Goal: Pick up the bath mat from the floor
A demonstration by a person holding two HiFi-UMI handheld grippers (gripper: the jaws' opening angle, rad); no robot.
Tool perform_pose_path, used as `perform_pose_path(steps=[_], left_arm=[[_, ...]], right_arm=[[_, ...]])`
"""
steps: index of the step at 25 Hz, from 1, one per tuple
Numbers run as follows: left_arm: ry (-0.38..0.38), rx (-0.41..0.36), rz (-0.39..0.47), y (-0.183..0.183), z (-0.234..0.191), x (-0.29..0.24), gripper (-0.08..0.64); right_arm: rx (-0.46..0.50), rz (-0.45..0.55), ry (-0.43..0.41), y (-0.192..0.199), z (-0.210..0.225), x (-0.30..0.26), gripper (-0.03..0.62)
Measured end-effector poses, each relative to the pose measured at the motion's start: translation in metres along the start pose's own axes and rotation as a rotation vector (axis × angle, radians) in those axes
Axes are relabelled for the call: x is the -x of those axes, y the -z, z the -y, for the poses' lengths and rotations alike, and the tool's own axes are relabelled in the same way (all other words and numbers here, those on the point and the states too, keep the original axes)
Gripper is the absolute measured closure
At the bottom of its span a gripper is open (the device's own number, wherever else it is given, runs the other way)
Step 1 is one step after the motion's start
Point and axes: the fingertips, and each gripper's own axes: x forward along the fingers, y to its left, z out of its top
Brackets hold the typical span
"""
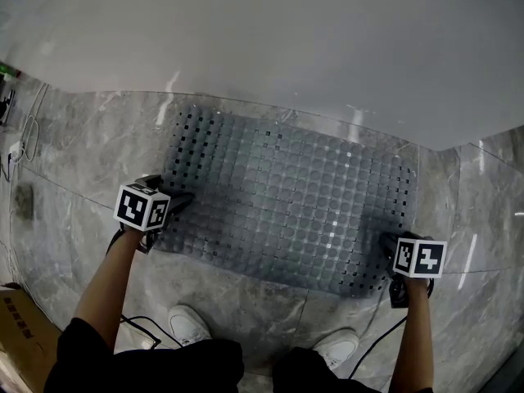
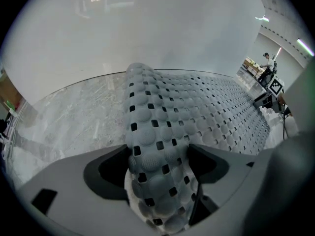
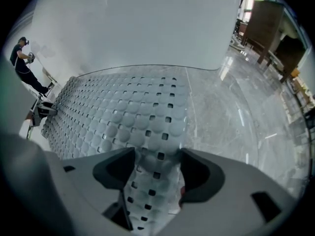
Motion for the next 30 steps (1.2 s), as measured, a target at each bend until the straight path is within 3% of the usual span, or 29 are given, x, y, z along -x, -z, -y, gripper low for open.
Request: perform_pose_path(steps=[5, 7, 11, 17, 30], left_arm=[[0.010, -0.027, -0.022, -0.001, 0.012, 0.002, 0.227], [0.030, -0.050, -0.017, -0.003, 0.020, 0.004, 0.331], [0.074, -0.043, 0.013, -0.006, 0.032, 0.008, 0.397], [0.144, -0.063, 0.108, -0.015, 0.044, 0.030, 0.431], [0.210, -0.123, 0.254, -0.049, 0.079, 0.095, 0.463]], right_arm=[[0.064, 0.030, -0.019, -0.002, -0.015, 0.002, 0.405], [0.074, 0.049, -0.022, -0.003, -0.019, 0.002, 0.431], [0.078, 0.094, -0.026, -0.001, -0.023, 0.008, 0.483], [0.060, 0.239, -0.100, -0.009, -0.032, 0.031, 0.515], [0.248, 0.398, -0.125, -0.048, -0.062, 0.097, 0.521]])
